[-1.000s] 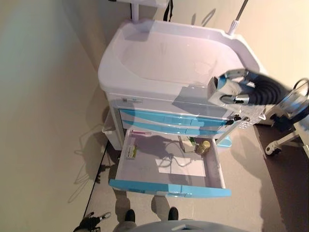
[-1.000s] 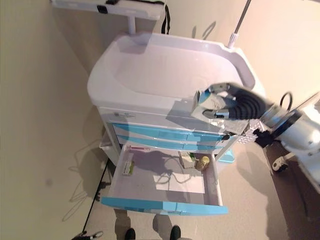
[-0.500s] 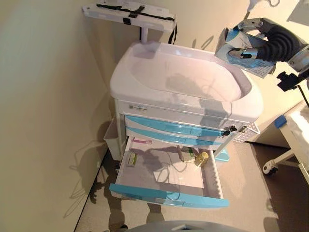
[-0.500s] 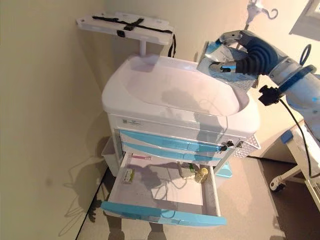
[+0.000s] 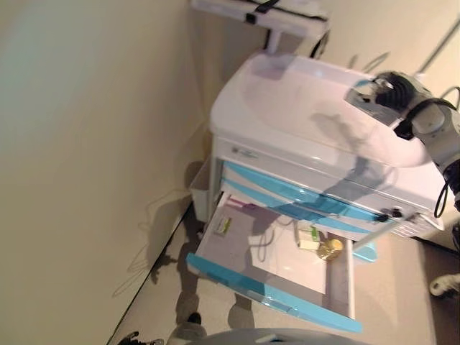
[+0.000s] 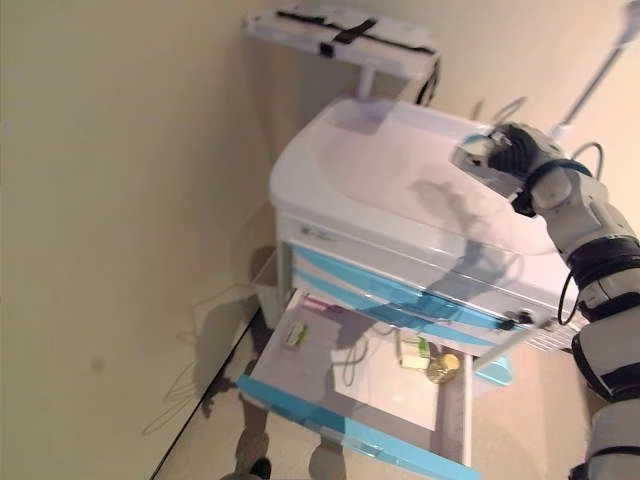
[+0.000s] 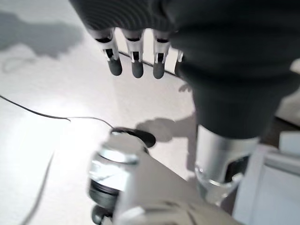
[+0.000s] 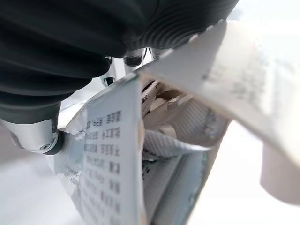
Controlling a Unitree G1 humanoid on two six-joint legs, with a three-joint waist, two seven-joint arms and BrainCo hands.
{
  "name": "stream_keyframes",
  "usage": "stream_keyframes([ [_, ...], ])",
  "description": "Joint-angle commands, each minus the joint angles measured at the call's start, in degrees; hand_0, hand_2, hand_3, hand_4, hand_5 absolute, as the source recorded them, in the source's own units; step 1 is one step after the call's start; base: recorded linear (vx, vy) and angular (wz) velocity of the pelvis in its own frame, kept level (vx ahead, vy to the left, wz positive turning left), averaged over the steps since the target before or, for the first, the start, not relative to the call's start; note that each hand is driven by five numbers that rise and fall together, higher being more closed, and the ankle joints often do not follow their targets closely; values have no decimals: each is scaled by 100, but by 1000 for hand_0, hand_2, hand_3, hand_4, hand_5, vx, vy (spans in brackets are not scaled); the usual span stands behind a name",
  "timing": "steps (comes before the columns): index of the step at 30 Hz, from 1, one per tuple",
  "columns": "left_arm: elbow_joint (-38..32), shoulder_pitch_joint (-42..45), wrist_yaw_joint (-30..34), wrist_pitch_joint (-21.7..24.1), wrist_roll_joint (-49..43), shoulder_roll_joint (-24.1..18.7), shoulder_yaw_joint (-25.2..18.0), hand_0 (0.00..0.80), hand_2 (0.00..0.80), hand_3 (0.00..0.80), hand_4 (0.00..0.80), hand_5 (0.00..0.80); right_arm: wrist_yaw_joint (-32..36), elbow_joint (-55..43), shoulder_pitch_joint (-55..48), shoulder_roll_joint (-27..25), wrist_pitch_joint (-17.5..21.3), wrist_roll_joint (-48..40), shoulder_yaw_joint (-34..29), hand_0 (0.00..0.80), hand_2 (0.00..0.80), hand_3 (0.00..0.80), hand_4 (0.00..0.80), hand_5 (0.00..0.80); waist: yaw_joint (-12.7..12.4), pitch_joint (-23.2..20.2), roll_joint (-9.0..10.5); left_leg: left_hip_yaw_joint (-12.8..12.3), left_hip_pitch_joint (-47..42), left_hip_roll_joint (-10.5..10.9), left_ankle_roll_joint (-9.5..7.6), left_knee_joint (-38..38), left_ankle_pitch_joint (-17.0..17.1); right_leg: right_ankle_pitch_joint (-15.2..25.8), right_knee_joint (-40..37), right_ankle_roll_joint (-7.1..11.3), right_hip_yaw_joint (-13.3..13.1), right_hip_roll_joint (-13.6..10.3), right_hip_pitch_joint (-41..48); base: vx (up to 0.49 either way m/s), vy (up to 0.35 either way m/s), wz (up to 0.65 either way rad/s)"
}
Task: Open the drawer and pick up the medicine
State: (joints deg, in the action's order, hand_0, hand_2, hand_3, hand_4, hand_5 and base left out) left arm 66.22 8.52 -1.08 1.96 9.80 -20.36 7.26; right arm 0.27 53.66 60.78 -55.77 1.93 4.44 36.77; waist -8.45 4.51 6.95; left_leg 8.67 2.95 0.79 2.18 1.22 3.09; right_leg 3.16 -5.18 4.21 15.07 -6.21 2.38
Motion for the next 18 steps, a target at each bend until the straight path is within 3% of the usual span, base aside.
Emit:
stream_keyframes([
  [1, -88, -191, -64, 162, 184, -279, 110, 0, 0, 0, 0, 0, -432, 327, 845, -193, 59, 158, 192, 800, 800, 800, 800, 800, -127, 243, -64, 27, 102, 72, 12, -280, -221, -467, 1091, 249, 177, -100, -284, -160, -34, 42],
  [8, -392, -539, -144, 256, 423, -400, 336, 0, 0, 0, 0, 0, -608, 1123, 1228, -491, 63, 41, 135, 800, 800, 800, 800, 800, -224, 866, -503, 604, 980, 263, 88, -1317, -340, -1027, 2454, 75, 633, -485, -995, -139, -60, 56],
  [11, -417, -570, -153, 250, 416, -414, 382, 0, 0, 0, 0, 0, -599, 1199, 1242, -510, 79, 72, 172, 800, 800, 800, 800, 800, -229, 947, -579, 673, 1131, 234, 111, -1449, -345, -1151, 2709, 36, 657, -499, -1145, -55, -110, 30],
  [12, -450, -587, -150, 244, 443, -415, 415, 0, 0, 0, 0, 0, -633, 1325, 1267, -516, 84, 97, 184, 800, 800, 800, 800, 800, -263, 1017, -623, 727, 1207, 182, 146, -1544, -468, -1409, 2904, 16, 642, -471, -1222, -67, -80, 14],
  [13, -456, -598, -149, 245, 442, -416, 423, 0, 0, 0, 0, 0, -636, 1330, 1272, -528, 85, 97, 180, 800, 800, 800, 800, 800, -259, 1018, -647, 744, 1281, 202, 135, -1529, -326, -1275, 2867, -17, 706, -490, -1270, -67, -217, 16],
  [14, -439, -629, -170, 252, 449, -415, 453, 0, 0, 0, 0, 0, -683, 1367, 1332, -475, 88, 124, 213, 800, 800, 800, 800, 800, -282, 1101, -666, 769, 1305, 123, 176, -1557, -421, -1494, 3049, -26, 697, -463, -1351, -101, -125, 16],
  [18, -462, -687, -213, 251, 521, -353, 481, 0, 0, 0, 0, 0, -759, 1329, 1377, -455, 88, 126, 223, 800, 800, 800, 800, 800, -306, 1194, -711, 801, 1436, 78, 214, -1554, -344, -1603, 3254, -53, 745, -472, -1539, -53, -103, 8],
])
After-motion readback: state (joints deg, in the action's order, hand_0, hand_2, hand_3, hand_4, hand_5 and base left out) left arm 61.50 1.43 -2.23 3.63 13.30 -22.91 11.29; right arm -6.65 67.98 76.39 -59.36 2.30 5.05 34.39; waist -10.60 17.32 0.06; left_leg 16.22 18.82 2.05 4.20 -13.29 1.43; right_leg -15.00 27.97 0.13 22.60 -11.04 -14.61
